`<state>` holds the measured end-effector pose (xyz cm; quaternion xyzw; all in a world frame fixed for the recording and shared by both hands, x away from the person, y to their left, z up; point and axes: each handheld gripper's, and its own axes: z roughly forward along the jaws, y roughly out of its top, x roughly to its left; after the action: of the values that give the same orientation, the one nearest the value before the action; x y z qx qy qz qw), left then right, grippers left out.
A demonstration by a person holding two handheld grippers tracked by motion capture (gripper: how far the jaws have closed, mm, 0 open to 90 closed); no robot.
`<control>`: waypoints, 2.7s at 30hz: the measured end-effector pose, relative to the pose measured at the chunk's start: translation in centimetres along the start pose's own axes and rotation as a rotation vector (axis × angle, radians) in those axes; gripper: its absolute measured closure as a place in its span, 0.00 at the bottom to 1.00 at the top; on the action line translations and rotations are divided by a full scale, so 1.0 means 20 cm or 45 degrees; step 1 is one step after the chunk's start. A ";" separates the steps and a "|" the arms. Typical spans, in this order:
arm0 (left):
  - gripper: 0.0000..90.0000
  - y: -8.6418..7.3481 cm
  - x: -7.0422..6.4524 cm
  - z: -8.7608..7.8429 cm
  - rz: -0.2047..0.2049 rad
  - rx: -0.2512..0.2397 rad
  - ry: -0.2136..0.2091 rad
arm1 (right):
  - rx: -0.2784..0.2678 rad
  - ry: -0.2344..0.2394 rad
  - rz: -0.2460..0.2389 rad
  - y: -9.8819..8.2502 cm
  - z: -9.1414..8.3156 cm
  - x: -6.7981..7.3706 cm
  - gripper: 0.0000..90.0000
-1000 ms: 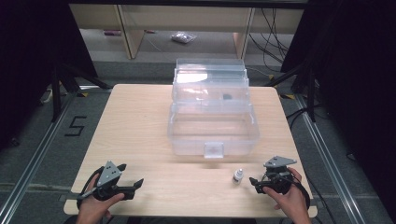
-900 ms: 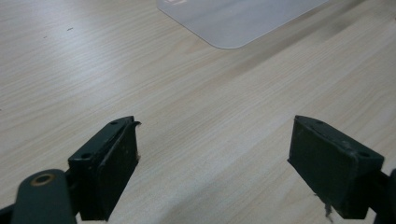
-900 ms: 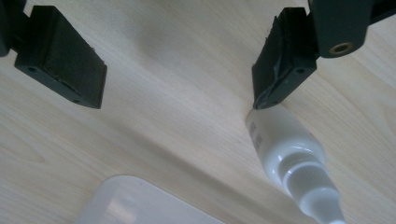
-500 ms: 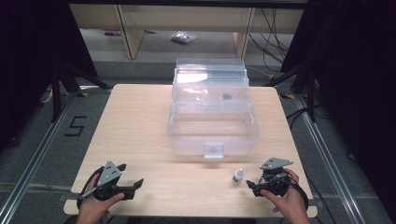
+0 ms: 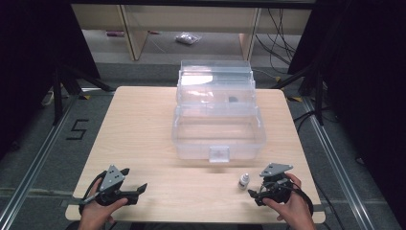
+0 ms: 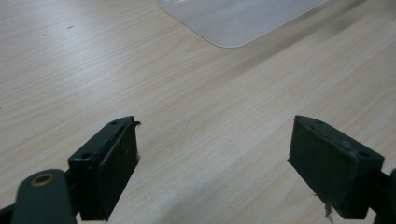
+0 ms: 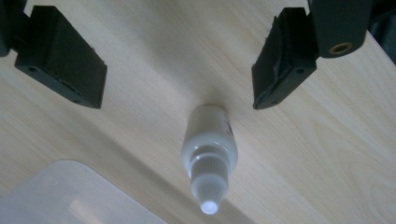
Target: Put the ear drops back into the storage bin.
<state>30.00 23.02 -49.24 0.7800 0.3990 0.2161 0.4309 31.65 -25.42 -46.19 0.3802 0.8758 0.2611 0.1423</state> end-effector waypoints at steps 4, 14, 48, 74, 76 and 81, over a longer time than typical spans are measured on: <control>0.17 0.00 0.00 0.00 0.001 0.006 0.002 | 0.032 -0.011 -0.041 0.03 0.01 0.01 0.21; 0.17 0.00 0.00 0.00 0.001 0.012 0.003 | 0.104 0.016 -0.131 0.10 0.05 0.04 0.24; 0.17 0.00 0.00 0.00 -0.001 0.003 0.002 | 0.315 0.079 -0.280 0.29 0.16 0.04 0.50; 0.17 0.00 0.00 0.00 -0.002 0.004 0.000 | 0.370 0.102 -0.336 0.34 0.19 0.06 0.67; 0.17 0.00 0.00 0.00 -0.006 0.002 0.001 | 0.368 0.101 -0.332 0.35 0.18 0.05 0.67; 0.17 0.00 0.00 0.00 -0.003 0.003 0.000 | 0.357 0.110 -0.333 0.37 0.15 0.04 0.67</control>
<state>30.00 23.11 -49.19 0.7800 0.4003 0.2152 0.4301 36.88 -19.57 -44.51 0.2676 0.9508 0.1320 0.0831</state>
